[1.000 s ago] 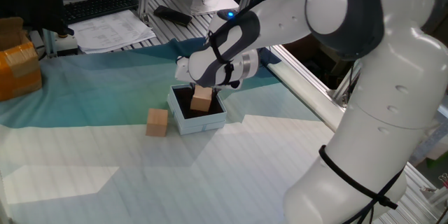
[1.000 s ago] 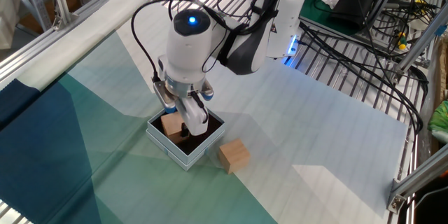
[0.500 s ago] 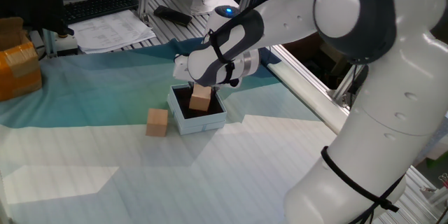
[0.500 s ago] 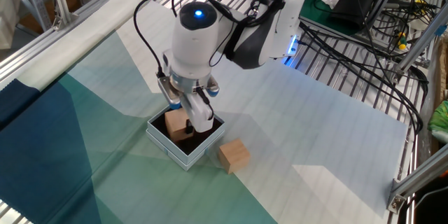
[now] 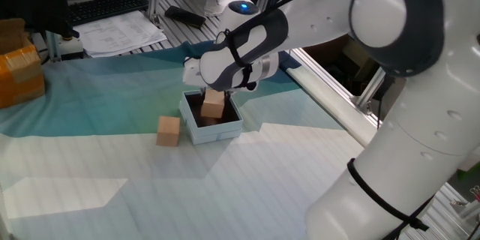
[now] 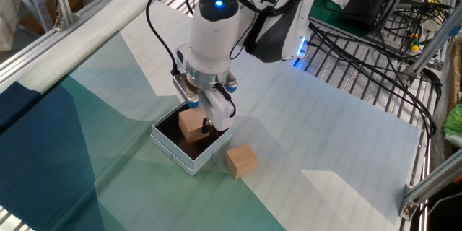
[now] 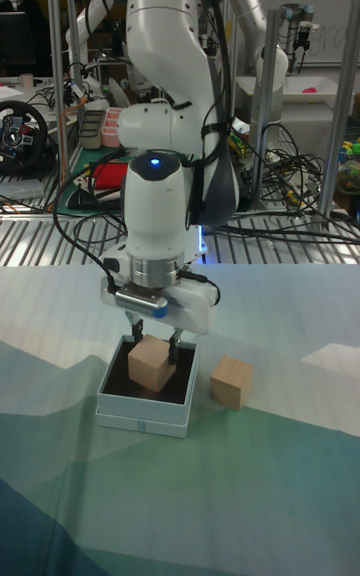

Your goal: Take everything out of the gift box

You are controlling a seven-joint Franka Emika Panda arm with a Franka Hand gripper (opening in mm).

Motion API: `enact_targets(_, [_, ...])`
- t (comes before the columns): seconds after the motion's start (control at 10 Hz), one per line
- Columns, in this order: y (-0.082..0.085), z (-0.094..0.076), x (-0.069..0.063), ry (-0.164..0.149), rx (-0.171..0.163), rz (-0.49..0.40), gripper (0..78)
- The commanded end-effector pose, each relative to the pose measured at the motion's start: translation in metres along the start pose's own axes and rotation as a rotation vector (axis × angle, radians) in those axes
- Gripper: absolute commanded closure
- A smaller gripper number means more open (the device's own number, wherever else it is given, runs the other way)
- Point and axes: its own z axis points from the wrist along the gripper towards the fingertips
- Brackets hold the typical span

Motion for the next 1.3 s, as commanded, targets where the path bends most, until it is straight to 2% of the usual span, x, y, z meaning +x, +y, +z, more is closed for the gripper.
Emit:
enact_targets(0.1, [0.011, -0.019, 0.011, -0.003, 0.007, -0.007, 76.3])
enact_targets(0.5, [0.017, -0.038, 0.015, 0.003, 0.015, -0.006, 76.3])
enact_targets(0.9, [0.034, -0.057, 0.027, 0.02, 0.01, -0.004, 76.3])
enact_targets(1.1, [0.039, -0.061, 0.03, 0.025, 0.007, -0.009, 76.3])
enact_targets(1.3, [0.046, -0.059, 0.034, 0.032, -0.013, -0.039, 76.3])
